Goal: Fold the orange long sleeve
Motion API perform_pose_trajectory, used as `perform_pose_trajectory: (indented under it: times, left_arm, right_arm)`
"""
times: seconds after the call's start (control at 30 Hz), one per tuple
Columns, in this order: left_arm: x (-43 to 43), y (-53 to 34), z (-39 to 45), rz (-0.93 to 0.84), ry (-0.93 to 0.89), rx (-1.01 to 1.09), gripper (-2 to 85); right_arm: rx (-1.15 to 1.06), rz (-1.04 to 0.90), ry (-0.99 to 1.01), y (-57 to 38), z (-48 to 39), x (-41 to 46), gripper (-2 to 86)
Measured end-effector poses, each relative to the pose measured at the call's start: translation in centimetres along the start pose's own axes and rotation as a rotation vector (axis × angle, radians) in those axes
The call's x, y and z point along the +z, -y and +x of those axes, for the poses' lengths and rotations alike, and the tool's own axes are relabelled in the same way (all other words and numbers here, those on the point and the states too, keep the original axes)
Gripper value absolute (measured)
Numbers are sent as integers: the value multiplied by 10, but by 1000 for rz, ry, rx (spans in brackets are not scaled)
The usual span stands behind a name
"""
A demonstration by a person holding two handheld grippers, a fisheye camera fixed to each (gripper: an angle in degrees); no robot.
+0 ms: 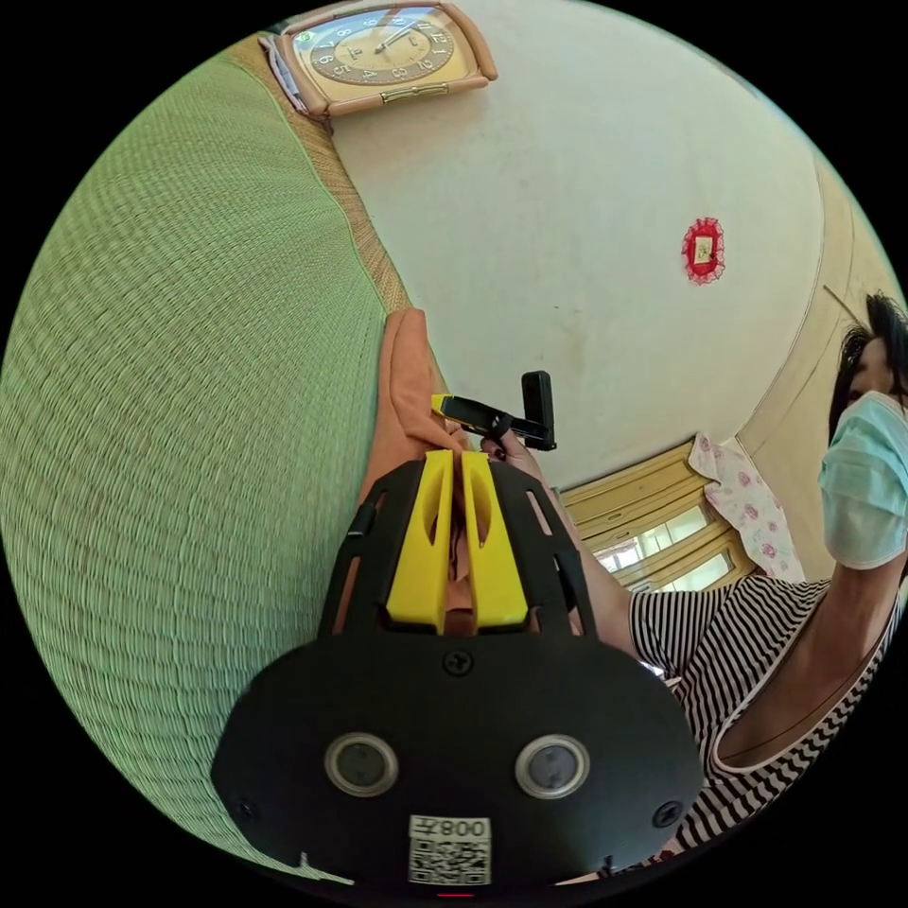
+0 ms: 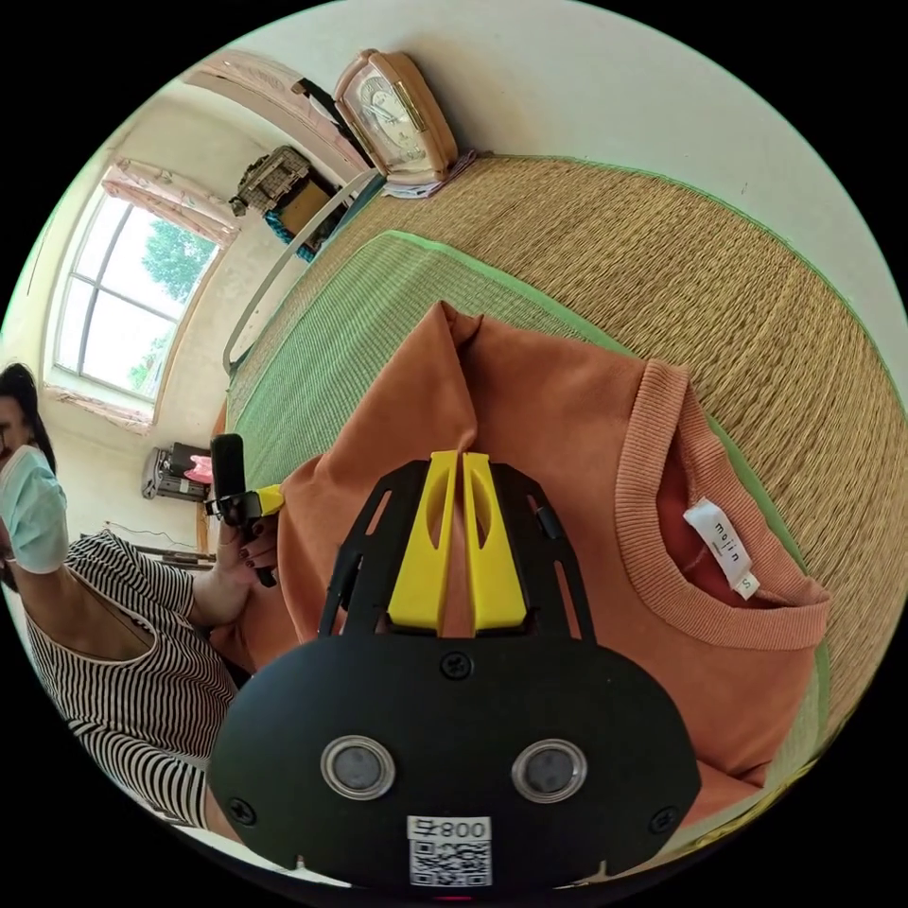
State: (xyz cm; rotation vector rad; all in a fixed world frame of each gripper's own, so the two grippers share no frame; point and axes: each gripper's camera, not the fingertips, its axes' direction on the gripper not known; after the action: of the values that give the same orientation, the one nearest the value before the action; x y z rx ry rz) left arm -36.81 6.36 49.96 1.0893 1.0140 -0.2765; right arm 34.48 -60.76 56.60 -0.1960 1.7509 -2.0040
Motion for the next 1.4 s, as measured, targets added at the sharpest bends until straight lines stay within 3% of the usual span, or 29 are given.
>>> perform_pose_trajectory:
  times: [0.3, 0.6, 1.0, 1.17, 1.27, 1.4]
  left_arm:
    - [-14, -3, 7, 83, 24, 9, 14]
    - [-15, -7, 3, 102, 40, -44, 19]
    - [-7, -13, 28, 137, 146, 34, 11]
    - [-20, -15, 36, 262, 162, 51, 3]
    - [-3, -12, 43, 194, 146, 90, 2]
    - [28, -7, 56, 32, 226, 153, 2]
  right_arm:
    - [-63, 71, 8, 24, -23, -13, 4]
    - [-9, -2, -29, 46, -23, 24, 7]
    - [39, 137, -119, 31, -54, 3, 9]
    - [99, 170, -87, 23, -53, 4, 4]
    - [141, 223, -130, 17, -57, -2, 2]
    - [31, 243, -31, 21, -86, -3, 1]
